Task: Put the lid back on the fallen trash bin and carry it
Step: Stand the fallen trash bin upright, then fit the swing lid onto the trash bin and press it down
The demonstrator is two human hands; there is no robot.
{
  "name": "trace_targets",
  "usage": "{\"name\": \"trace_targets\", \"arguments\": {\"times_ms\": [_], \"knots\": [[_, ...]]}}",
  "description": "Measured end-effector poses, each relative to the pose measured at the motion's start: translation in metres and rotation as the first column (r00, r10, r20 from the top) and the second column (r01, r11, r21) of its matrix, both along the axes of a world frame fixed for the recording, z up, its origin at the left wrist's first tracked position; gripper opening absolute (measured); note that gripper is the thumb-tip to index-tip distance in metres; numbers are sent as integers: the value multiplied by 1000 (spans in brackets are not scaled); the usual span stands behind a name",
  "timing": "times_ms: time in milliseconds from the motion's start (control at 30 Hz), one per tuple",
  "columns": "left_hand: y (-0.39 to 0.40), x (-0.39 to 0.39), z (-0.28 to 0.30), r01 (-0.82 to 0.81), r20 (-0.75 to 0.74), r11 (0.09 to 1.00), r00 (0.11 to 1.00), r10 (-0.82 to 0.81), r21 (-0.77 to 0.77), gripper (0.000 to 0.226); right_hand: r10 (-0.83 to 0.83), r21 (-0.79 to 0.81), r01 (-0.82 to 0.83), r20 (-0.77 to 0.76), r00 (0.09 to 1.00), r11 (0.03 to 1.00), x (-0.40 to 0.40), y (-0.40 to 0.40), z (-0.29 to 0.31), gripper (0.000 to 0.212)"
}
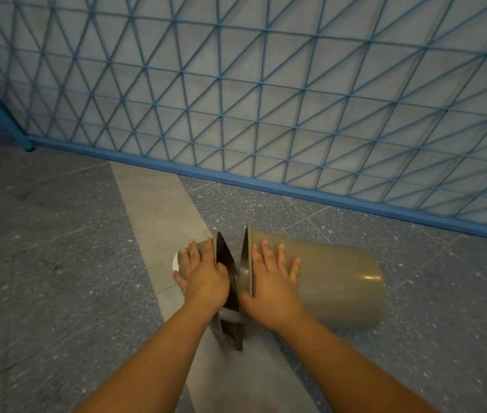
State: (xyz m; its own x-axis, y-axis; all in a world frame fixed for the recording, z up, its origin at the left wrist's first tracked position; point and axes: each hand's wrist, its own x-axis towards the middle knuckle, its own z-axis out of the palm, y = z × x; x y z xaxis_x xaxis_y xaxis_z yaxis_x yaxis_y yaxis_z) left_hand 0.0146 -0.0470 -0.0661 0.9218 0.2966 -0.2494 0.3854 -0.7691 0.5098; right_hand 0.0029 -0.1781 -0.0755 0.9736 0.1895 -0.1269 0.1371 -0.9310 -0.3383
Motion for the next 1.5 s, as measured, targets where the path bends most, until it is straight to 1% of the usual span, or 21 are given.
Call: {"name": "trace_targets", "arguments": {"times_ms": [100, 233, 300, 400, 500, 567, 633, 733, 833, 967, 1033, 1167, 1233, 1267, 1300, 1333, 1367, 1400, 1433, 1467, 1500], "knots": [[1, -1, 3, -6, 40, 1000, 999, 6, -6, 61, -47, 60, 48, -12, 999, 997, 0, 8, 3, 84], [4, -1, 13, 18, 113, 997, 994, -10, -69, 65, -71, 140, 71, -1, 997, 988, 3, 7, 11, 77], [3, -2, 23, 1, 169, 993, 986, 18, -116, 67, -80, 187, 74, 22, 997, 980, 3, 2, 17, 77], [1, 1, 45, 7, 266, 990, 963, 31, -140, 69, -145, 332, 113, 75, 987, 937, 5, -11, 31, 78], [0, 9, 70, 61, 395, 991, 919, -11, -115, 70, -245, 475, 173, 93, 965, 863, 7, -27, 51, 79], [-1, 14, 86, 113, 467, 991, 882, -67, -73, 70, -301, 598, 195, 82, 950, 778, 7, -40, 65, 78], [-4, 16, 101, 148, 524, 989, 844, -118, -15, 70, -352, 732, 199, 60, 934, 652, 6, -52, 76, 73], [-14, 17, 118, 168, 586, 981, 787, -195, 101, 70, -414, 870, 177, 35, 910, 461, 0, -68, 89, 68], [-31, 14, 131, 223, 611, 958, 738, -287, 181, 74, -504, 924, 219, -34, 863, 312, -4, -82, 91, 65], [-53, 12, 142, 311, 597, 894, 666, -447, 323, 82, -586, 927, 346, -201, 785, 145, -15, -97, 75, 62], [-63, 10, 143, 347, 579, 853, 628, -520, 390, 82, -602, 900, 405, -235, 763, 161, -25, -101, 67, 64], [-74, 7, 141, 379, 545, 795, 583, -602, 474, 82, -529, 867, 428, -245, 812, 255, -37, -105, 56, 69], [-76, 6, 141, 380, 528, 772, 571, -629, 509, 83, -485, 863, 441, -284, 827, 247, -37, -105, 56, 69], [-75, 6, 141, 382, 521, 764, 568, -637, 519, 83, -484, 860, 452, -298, 822, 238, -38, -104, 56, 67], [-75, 5, 141, 383, 517, 761, 566, -642, 524, 83, -514, 854, 454, -278, 811, 254, -38, -104, 56, 64], [-74, 3, 141, 384, 516, 758, 564, -645, 528, 83, -571, 852, 426, -194, 798, 306, -39, -105, 61, 59], [-74, 1, 141, 380, 514, 751, 558, -652, 540, 83, -620, 856, 356, -54, 783, 375, -38, -106, 69, 52], [-75, -1, 142, 370, 517, 738, 538, -666, 565, 81, -634, 856, 267, 87, 769, 442, -34, -107, 80, 45], [-77, -3, 142, 357, 515, 713, 507, -690, 604, 78, -621, 863, 192, 166, 766, 467, -27, -108, 92, 38], [-78, -6, 142, 341, 513, 682, 468, -720, 647, 73, -601, 889, 158, 152, 784, 430, -19, -107, 104, 33], [-80, -9, 142, 325, 511, 654, 428, -746, 683, 68, -575, 927, 174, 53, 817, 333, -9, -104, 116, 30]]}}
